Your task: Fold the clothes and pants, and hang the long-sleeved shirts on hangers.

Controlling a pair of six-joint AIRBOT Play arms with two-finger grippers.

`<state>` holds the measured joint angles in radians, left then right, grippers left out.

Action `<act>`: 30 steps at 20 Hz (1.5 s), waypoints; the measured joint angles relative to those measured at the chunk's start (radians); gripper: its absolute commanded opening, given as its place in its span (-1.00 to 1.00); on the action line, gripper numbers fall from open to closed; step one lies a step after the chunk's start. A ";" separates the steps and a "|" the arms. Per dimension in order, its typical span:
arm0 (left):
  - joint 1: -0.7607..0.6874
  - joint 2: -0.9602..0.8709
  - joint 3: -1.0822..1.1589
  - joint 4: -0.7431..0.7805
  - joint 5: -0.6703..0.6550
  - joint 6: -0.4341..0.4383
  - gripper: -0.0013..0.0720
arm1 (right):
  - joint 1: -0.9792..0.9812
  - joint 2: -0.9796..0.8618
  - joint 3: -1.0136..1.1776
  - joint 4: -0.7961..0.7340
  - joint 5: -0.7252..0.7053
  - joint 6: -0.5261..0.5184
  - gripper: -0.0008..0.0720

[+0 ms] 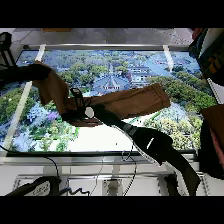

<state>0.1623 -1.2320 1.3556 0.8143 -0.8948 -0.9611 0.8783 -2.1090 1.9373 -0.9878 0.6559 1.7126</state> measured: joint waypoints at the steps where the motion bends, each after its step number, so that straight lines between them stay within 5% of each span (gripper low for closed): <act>1: -0.017 -0.014 0.000 -0.010 -0.020 0.000 -0.93 | -0.013 0.003 0.000 -0.014 0.019 -0.001 -0.89; 15: -0.301 -0.270 -0.002 -0.078 -0.207 -0.116 -0.92 | -0.483 0.177 0.001 -0.100 0.348 -0.005 -0.89; 16: -0.325 -0.283 -0.002 -0.084 -0.209 -0.123 -0.56 | -0.499 0.188 0.001 -0.100 0.355 -0.005 -0.89; 18: -0.366 -0.301 -0.002 -0.097 -0.217 -0.132 0.62 | -0.518 0.208 0.001 -0.102 0.367 -0.005 -0.89; 19: -0.381 -0.306 -0.002 -0.106 -0.234 -0.135 0.67 | -0.525 0.216 0.001 -0.102 0.372 -0.005 -0.89; 21: -0.402 -0.313 -0.002 -0.118 -0.274 -0.136 0.66 | -0.532 0.227 0.001 -0.103 0.383 -0.005 -0.89; 23: -0.395 -0.312 -0.002 -0.129 -0.327 -0.137 0.24 | -0.537 0.235 0.001 -0.111 0.397 -0.006 -0.89; 25: -0.348 -0.305 -0.002 -0.130 -0.370 -0.139 0.11 | -0.540 0.240 0.001 -0.125 0.419 -0.009 -0.89; 28: -0.210 -0.288 -0.002 -0.075 -0.407 -0.142 -0.93 | -0.542 0.245 0.001 -0.167 0.451 -0.034 -0.89; 30: -0.097 -0.276 -0.019 -0.008 -0.415 -0.153 -0.93 | -0.542 0.245 0.001 -0.194 0.470 -0.058 -0.89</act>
<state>0.0650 -1.5082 1.3369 0.8062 -1.3102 -1.1145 0.3367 -1.8641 1.9385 -1.1820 1.1259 1.6547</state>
